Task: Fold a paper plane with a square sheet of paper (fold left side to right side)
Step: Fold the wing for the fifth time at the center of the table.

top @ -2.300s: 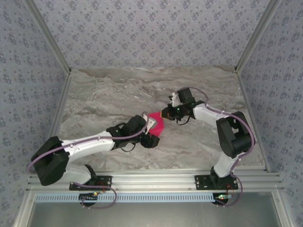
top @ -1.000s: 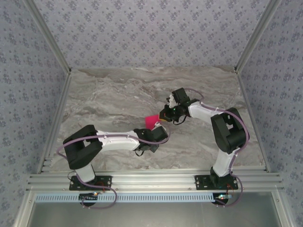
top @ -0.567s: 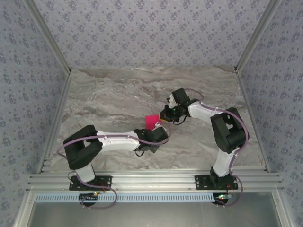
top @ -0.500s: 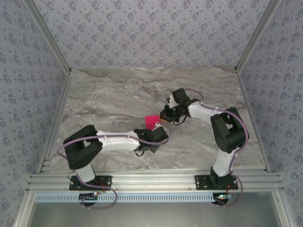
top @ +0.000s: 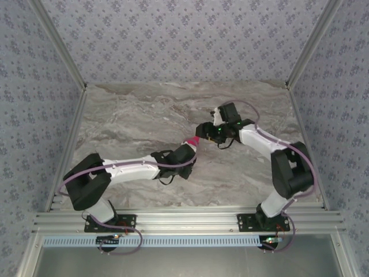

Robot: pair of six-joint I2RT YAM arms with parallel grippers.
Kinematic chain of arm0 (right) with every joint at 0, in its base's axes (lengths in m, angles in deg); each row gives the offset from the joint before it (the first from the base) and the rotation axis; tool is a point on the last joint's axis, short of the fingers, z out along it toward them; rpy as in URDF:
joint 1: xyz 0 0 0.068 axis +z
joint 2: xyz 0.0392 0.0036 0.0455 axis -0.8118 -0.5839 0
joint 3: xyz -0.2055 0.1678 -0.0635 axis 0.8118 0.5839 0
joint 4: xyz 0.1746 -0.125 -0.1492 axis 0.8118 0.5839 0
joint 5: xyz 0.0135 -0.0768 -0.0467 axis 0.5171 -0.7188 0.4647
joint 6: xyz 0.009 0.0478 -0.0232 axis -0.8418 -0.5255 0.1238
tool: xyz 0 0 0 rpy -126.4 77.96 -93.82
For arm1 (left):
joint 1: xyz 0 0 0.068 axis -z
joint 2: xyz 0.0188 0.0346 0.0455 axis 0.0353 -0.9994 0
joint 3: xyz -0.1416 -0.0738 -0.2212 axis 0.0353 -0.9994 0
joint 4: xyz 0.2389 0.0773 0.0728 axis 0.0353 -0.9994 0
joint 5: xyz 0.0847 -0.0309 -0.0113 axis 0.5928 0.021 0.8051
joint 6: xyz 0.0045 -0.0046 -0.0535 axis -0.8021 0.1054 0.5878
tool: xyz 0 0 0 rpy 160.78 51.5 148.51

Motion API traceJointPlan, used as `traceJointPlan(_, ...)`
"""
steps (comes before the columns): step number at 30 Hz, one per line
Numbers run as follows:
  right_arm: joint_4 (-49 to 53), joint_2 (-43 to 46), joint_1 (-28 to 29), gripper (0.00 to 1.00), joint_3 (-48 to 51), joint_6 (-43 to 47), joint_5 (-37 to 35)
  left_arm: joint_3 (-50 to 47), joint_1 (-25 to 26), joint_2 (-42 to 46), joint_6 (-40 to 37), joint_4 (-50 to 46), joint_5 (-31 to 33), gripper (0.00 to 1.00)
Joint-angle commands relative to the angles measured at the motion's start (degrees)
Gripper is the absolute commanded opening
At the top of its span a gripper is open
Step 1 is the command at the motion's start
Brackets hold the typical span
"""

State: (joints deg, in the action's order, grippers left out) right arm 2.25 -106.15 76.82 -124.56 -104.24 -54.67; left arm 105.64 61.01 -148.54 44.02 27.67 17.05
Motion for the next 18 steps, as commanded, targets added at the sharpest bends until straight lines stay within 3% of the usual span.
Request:
traceJointPlan(1,-1.1,4.9,-1.7,0.76,4.0,1.9,-3.5,-1.6,-2.1,1.6,2.6,5.2,-8.5,0.11)
traceJointPlan(7,-1.1,8.4,-3.1,0.81,10.0,4.9,-4.4,-1.8,-4.6,-0.6,5.0,8.8,-15.2,0.10)
traceJointPlan(18,-7.5,7.5,-3.8,0.79,17.6,4.0,-0.8,3.1,-5.1,-7.8,6.5,8.3,-19.5,0.08)
